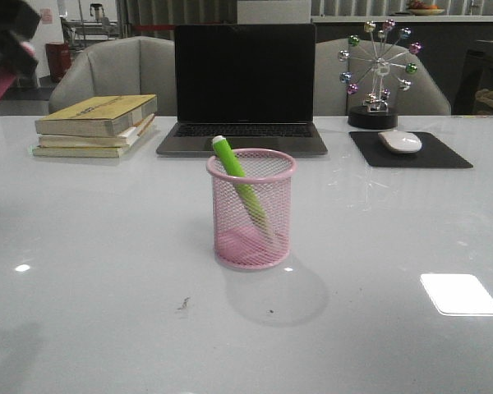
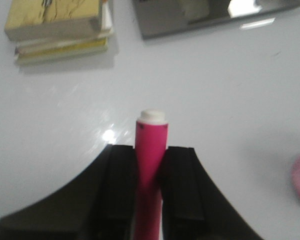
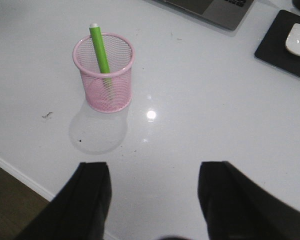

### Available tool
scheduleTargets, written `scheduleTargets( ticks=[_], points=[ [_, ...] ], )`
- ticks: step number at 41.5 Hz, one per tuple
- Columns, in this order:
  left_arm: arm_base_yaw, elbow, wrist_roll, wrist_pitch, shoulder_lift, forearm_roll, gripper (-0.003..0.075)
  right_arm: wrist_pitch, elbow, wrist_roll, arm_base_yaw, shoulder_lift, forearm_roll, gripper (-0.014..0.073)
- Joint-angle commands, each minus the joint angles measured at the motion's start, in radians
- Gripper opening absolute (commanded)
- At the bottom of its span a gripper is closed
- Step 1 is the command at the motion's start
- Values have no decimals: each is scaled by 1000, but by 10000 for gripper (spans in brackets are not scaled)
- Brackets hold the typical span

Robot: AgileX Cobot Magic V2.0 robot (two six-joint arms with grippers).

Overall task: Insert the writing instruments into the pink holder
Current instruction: 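Lift the pink marker and carry it over the pink mesh holder, then lower the pink marker into the holder and open the left gripper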

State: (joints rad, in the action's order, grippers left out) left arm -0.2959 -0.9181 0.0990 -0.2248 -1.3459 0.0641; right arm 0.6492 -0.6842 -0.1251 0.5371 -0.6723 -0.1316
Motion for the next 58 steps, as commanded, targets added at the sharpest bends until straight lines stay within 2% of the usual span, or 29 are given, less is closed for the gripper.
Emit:
scheduleTargets(
  ticks=[1, 13, 24, 31, 49, 52, 58],
  points=[
    [-87, 33, 0, 242, 88, 23, 91, -68, -29, -1, -1, 6, -9, 497],
    [-359, 133, 0, 796, 26, 23, 91, -68, -29, -1, -1, 6, -9, 497],
    [-468, 130, 0, 1245, -217, 23, 91, -68, -29, -1, -1, 6, -9, 497],
    [-507, 128, -31, 1456, -356, 23, 91, -68, -29, -1, -1, 6, -9, 497],
    [-489, 128, -31, 1458, -517, 70, 93, -68, -29, -1, -1, 6, -9, 497],
    [-489, 128, -31, 1458, -526, 70, 130, -68, -29, -1, -1, 6, -9, 497],
    [-489, 128, -31, 1460, -528, 66, 312, -68, -29, -1, -1, 6, -9, 497]
  ],
)
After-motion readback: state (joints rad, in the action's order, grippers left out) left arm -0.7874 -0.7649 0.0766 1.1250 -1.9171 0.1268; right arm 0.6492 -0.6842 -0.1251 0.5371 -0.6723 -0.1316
